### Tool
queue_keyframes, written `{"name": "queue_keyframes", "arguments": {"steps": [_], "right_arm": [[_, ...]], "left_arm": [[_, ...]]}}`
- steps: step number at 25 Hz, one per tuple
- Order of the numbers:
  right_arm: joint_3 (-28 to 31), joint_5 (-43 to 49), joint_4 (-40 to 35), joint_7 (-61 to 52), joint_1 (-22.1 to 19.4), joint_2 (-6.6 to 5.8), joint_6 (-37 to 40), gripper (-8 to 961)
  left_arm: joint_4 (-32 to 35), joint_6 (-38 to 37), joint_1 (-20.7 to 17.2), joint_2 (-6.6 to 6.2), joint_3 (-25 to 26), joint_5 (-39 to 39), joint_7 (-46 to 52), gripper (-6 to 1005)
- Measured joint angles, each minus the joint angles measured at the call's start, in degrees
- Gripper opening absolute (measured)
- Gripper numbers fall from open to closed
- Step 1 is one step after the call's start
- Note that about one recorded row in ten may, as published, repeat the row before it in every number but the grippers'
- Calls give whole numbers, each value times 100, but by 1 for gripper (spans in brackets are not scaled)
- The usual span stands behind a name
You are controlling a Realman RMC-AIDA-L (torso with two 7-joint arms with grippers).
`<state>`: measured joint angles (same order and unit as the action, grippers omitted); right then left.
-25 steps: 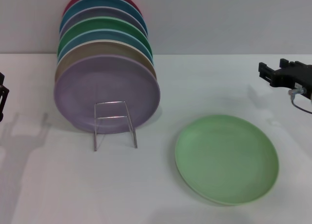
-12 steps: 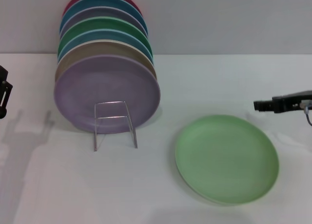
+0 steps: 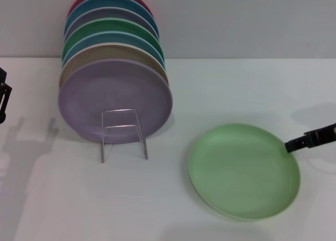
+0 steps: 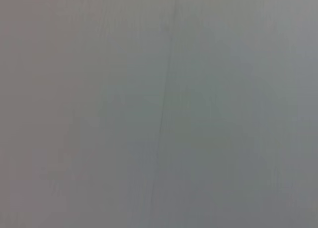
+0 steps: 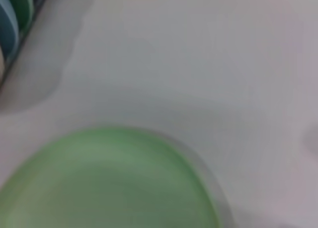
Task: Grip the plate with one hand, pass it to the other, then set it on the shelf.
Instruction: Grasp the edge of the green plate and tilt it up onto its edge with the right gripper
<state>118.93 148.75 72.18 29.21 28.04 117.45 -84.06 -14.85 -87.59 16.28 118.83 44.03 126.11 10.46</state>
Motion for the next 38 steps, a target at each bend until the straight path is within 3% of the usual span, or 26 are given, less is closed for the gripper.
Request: {"name": "queue_keyframes", "arguments": {"steps": [13,24,31,38], "right_arm": [[-5,23,-700,59,198,46,202,444],[-63,33,-773,67,211,66,215,425],[-64,80,-789,67,221,68,225,191],[-64,88,-791,115,221,68,236,188]], "left_arm": [[24,-3,76,-8,9,1,0,744],[37,-12,96,-18,9,1,0,744],[44,-13,95,-19,9,1,0,744],[44,-13,94,-27,9,1,0,744]]}}
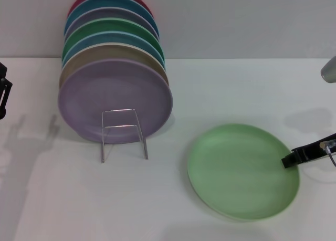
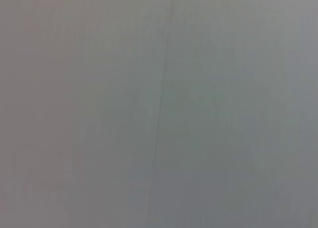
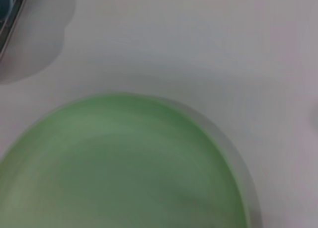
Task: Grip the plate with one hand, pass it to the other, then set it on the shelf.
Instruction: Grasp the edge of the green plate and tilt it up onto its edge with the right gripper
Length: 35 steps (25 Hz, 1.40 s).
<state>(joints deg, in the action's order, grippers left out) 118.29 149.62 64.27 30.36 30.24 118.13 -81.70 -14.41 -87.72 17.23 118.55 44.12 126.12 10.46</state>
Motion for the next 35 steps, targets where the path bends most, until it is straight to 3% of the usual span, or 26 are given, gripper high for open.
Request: {"name": "queue_keyframes", "arguments": {"steps": [4,5,11,19,25,35], "right_arm": [[0,0,4,27,0,0,8,186],[0,0,2,29,12,-1,8,124],[3,3,65,43,-3,-5,34,55],[3,-87,1042,113,-435,93,615,18],[-128,-352,1502,282,-776,96,1725,17],[-986,-640,1255,796,-983,103,3818,16]], "left_arm": [[0,-1,5,0,0,0,0,744],[0,-4,3,0,0,0,0,744],[0,-22,-21,1,0,0,0,743],[-11,-63,-34,1,0,0,0,744],[-37,-74,-43,8,-1,25,0,744],[-38,-178,-44,10,-15,33,0,743]]}}
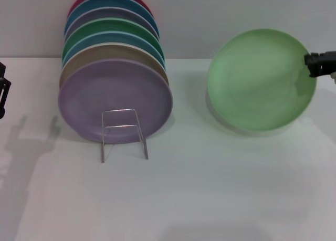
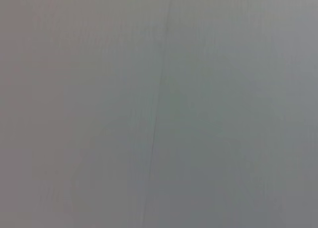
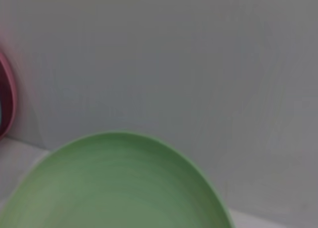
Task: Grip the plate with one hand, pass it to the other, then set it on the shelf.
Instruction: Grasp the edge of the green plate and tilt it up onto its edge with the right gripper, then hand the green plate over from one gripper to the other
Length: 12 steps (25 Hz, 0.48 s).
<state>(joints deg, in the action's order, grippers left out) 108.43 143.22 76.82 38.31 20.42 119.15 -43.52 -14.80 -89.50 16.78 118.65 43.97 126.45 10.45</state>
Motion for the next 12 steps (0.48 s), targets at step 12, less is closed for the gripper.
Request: {"name": "queue_keyframes", "arguments": {"steps": [12], "right_arm": [[-1412,-305,-165,316,-616,12,2754,17]], "left_arm": [[10,0,0,0,-11,3,0,743]]}}
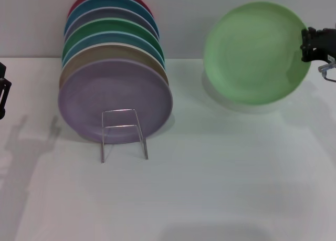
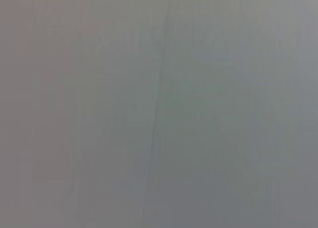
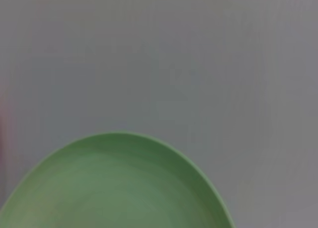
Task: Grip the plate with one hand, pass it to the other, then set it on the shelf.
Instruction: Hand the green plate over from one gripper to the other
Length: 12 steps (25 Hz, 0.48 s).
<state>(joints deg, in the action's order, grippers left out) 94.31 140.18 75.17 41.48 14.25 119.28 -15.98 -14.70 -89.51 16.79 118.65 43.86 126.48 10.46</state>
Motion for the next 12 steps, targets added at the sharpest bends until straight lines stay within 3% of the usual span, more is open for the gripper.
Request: {"name": "queue_keyframes", "arguments": {"steps": [2,3,5,7,8,9,12], "right_arm": [[-285,-2,-98,1,-99,4,647,19],[-580,-48,-314,-20,-154,8,1382,19],[-713,-93,-435,-27,-163,8,1674,21],[-971,-279,-789,-35,-126,-2,2348,23],[-1285,-513,-1264,-57,-26,-11,3090,24],[-1285,-513,-1264,-57,-26,-11,3090,24],[-1820,-678,-1960,-338,111,-12,4347,27]], "left_arm": [[1,1,1,0,-1,0,0,743],[2,1,9,0,-8,0,0,743],[2,2,11,0,-11,-1,0,743],[-6,3,13,0,-16,-1,0,743],[-10,-1,7,8,-36,0,5,743],[-10,-1,7,8,-36,0,5,743],[-12,-144,-27,14,-154,3,113,743]]}}
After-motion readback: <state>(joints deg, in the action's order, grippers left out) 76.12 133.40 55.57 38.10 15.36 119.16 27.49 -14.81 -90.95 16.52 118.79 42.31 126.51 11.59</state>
